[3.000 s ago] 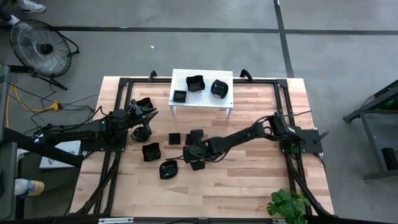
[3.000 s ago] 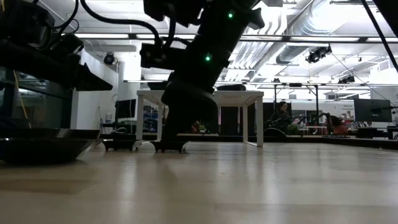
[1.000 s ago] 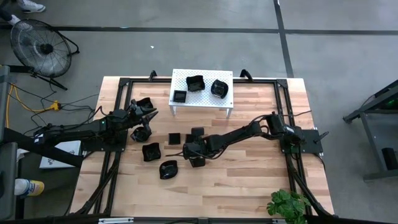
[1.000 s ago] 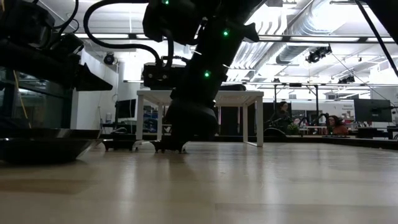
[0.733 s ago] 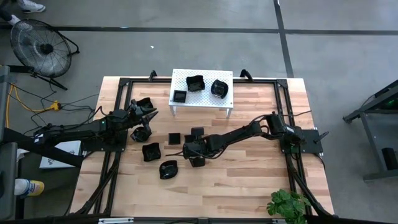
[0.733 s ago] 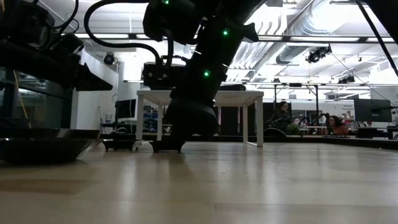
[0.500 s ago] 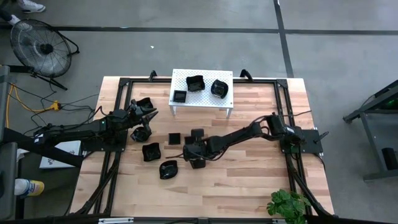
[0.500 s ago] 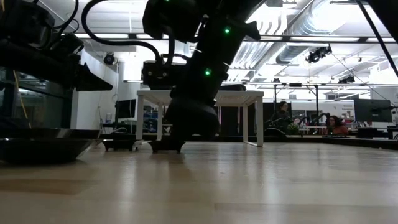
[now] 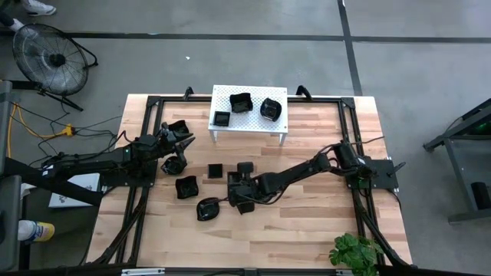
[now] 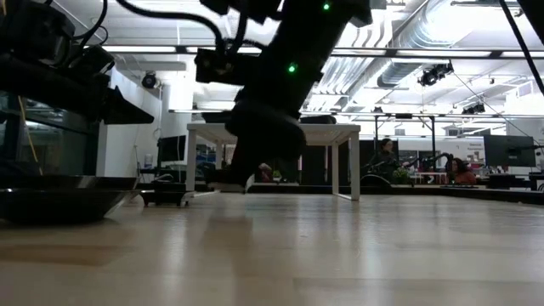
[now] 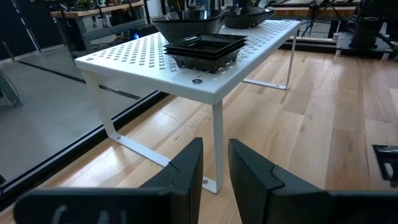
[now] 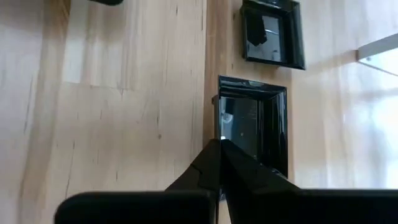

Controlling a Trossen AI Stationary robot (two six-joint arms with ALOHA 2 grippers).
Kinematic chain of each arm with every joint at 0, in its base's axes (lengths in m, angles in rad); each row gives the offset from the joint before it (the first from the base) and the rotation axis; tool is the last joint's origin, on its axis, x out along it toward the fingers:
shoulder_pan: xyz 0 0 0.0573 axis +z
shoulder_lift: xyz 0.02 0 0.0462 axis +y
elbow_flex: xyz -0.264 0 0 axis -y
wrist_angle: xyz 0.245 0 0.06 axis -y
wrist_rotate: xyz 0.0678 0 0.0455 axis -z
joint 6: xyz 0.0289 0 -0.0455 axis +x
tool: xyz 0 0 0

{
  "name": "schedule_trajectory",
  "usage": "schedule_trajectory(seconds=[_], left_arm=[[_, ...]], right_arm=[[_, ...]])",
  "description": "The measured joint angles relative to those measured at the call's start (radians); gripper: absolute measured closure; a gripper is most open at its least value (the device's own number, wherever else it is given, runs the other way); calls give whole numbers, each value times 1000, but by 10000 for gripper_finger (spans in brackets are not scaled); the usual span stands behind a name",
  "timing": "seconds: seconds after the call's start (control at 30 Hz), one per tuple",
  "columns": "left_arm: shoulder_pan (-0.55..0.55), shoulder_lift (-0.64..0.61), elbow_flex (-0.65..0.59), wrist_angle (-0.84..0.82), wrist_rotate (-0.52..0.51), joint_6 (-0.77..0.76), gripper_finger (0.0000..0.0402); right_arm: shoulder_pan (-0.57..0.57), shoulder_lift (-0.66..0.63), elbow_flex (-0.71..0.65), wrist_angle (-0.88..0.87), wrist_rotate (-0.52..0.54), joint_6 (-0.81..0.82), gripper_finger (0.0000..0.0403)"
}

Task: Pick & Place Mini shaped plates
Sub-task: Stack the square plate on top of the other square plates on the shelf

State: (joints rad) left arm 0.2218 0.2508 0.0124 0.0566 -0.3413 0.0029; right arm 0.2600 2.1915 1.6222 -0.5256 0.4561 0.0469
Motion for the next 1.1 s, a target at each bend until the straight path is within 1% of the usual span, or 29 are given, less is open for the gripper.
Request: schedule_trajectory(seconds=[0.17,0.57,0.9,1.1], left_arm=[[0,0,0,0,0,0,328],[0,0,0,-2,21,0,328],[0,0,0,-2,20,0,328],[0,0,0,-2,20,0,328]], right_arm=[[15,-8,29,-30,2,-3,402],[0,-10,243,-219,11,-40,403],[-39,-11,358,-253,64,-154,403],[-55,-11,412,-252,66,-166,403]])
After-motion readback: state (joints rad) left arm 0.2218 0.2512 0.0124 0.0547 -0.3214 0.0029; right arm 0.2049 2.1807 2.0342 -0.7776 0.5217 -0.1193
